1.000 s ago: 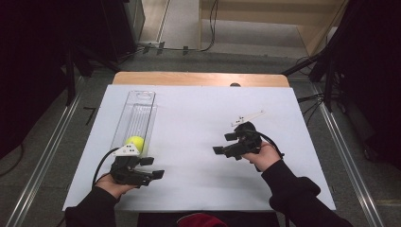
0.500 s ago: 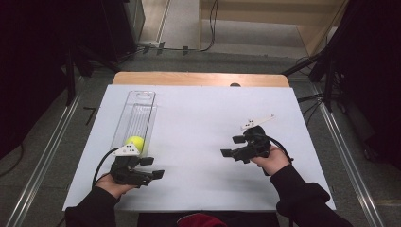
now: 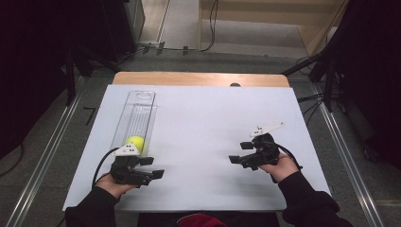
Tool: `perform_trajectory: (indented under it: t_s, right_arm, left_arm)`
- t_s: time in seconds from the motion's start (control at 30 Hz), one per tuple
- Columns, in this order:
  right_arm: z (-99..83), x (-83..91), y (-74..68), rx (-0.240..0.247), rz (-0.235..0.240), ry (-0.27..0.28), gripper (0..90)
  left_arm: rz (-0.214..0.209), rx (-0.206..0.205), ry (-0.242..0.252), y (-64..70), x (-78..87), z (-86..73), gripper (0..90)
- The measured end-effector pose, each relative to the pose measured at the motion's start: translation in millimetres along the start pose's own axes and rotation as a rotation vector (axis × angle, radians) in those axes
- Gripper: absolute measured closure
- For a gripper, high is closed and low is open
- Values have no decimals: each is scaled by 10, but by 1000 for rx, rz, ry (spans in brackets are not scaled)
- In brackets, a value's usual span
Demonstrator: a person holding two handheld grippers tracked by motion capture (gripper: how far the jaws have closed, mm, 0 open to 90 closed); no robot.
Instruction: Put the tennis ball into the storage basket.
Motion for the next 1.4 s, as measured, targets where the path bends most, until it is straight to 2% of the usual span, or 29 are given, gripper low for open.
perform_trajectory:
  t_s: [0.87, 1.4]
  right_arm:
    - [-450, 170, 95, -54, -39, -4, 190]
    - [-602, 298, 203, -95, -66, 5, 190]
  left_arm:
    - [-3, 5, 5, -4, 6, 6, 286]
    - [-2, 9, 5, -13, 12, 6, 285]
Point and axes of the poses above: each handheld gripper's, and its own axes: x roughly backward along the jaws, z roughly out of its top, y roughly to its right, the point moved 8 cm from there along -x, roughly forward along the jaws, and after that the axes turned 8 degrees about x, right-handed, at the moved point
